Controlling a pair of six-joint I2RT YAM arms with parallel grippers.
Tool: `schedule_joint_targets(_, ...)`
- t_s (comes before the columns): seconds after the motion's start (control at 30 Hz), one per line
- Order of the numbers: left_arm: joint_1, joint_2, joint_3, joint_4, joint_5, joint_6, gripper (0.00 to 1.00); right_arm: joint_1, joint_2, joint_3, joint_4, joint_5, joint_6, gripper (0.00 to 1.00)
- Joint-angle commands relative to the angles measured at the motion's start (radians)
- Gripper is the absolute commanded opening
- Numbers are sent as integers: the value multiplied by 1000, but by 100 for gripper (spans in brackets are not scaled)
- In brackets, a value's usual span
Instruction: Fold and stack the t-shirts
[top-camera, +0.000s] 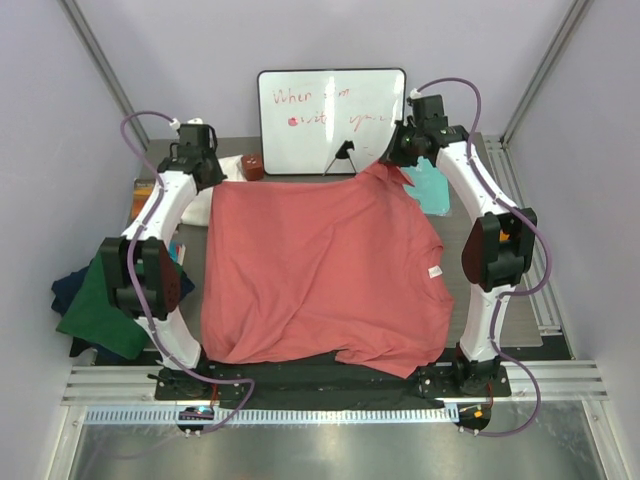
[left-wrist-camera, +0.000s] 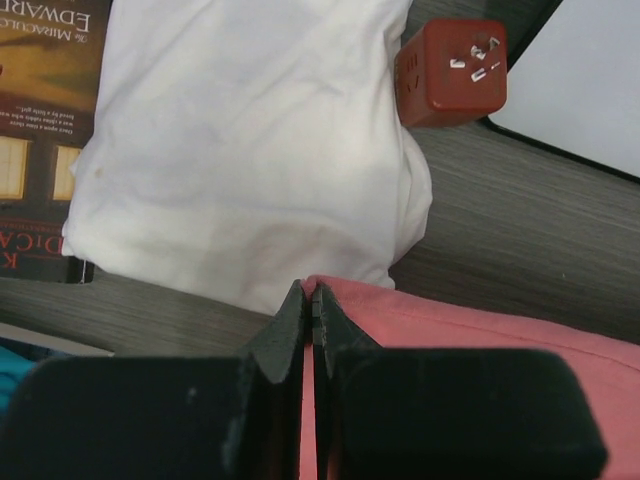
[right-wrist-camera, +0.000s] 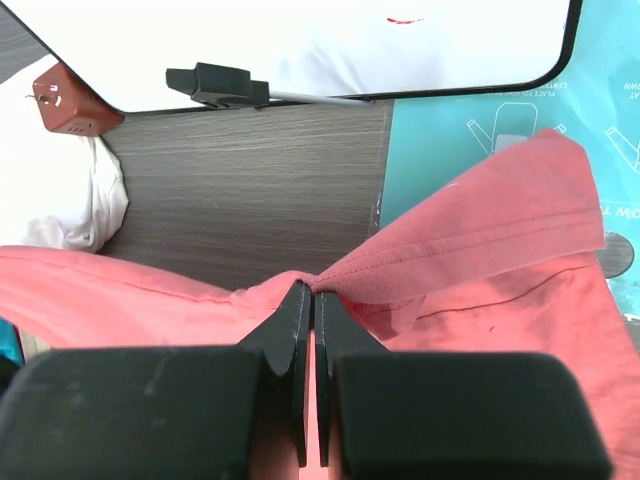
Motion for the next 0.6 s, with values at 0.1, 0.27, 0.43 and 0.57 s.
schedule_joint_targets(0.1, 8, -138, -79, 14, 7, 37, 0, 1, -4, 74, -68, -14, -50, 1)
schedule_joint_targets(0.27, 8, -177, -119, 11, -1, 46, 0, 1, 72, 143, -117, -40, -57, 1)
schedule_joint_targets(0.43, 8, -223, -136, 5, 11, 48, 0, 1, 54, 141, -125, -42, -53, 1)
schedule_joint_targets(0.57, 8, -258, -159, -4, 21, 46, 0, 1, 4, 99, -136, -28, -62, 1)
